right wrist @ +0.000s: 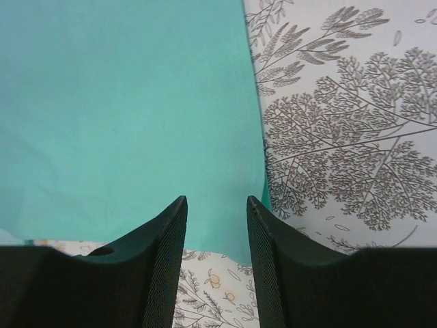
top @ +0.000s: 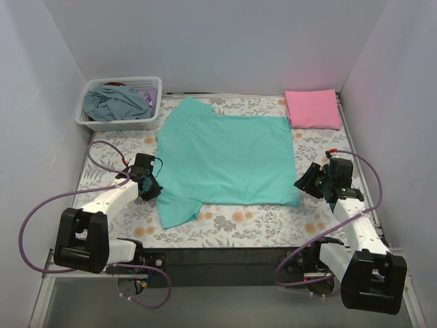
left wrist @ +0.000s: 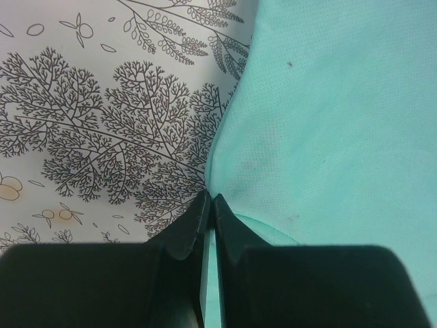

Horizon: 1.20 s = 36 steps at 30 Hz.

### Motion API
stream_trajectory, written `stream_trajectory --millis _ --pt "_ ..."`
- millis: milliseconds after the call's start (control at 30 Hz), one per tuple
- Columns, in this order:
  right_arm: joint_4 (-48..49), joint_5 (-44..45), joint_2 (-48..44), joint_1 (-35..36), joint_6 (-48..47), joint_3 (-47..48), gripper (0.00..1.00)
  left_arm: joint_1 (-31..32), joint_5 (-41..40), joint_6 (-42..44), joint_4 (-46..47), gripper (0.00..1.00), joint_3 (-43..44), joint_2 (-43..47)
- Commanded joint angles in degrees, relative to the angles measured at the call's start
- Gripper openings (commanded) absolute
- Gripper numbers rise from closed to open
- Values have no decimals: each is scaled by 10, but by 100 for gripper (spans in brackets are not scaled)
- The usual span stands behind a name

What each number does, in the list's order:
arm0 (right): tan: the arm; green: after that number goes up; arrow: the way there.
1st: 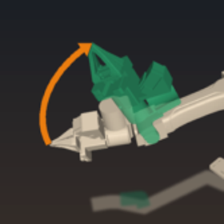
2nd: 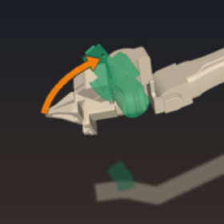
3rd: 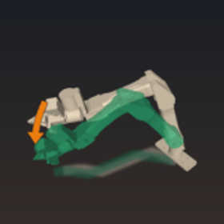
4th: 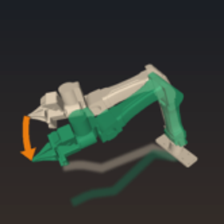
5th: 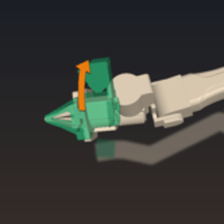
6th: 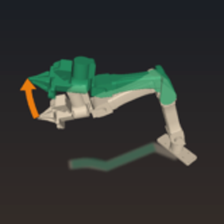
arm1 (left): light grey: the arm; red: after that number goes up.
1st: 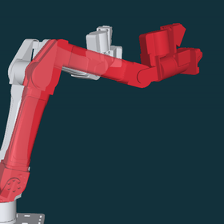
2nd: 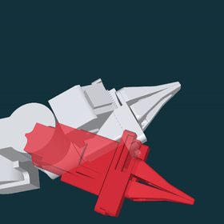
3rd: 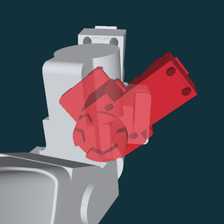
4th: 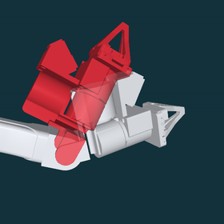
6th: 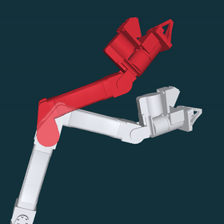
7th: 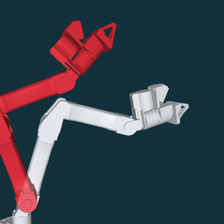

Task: Fold and stack the t-shirts
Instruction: Fold the tshirt

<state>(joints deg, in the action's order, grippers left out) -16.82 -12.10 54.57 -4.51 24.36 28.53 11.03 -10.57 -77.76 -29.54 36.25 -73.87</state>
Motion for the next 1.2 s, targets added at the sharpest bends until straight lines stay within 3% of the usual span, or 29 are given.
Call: stream_trajectory --millis 0,300,467,667,900,967,1167 --pt "34 -74 24 -3 -24 8 46 -3 -15 7 1 0 15 17" --pt "72 -87 150 -3 -10 -9 39 -2 -37 2 -15 0 15 20" --pt "39 2 166 -20 -1 -13 39 -7 -67 -20 -30 0 15 33" --pt "14 52 184 -28 -23 29 42 -8 -44 -8 -25 0 16 18" --pt "-38 -25 120 -9 -38 85 45 -8 -5 5 -9 0 13 21" --pt "-47 -53 76 6 -27 81 44 -7 6 8 -3 0 13 22" --pt "-56 -74 59 12 -16 45 39 -8 9 10 -3 0 12 24"
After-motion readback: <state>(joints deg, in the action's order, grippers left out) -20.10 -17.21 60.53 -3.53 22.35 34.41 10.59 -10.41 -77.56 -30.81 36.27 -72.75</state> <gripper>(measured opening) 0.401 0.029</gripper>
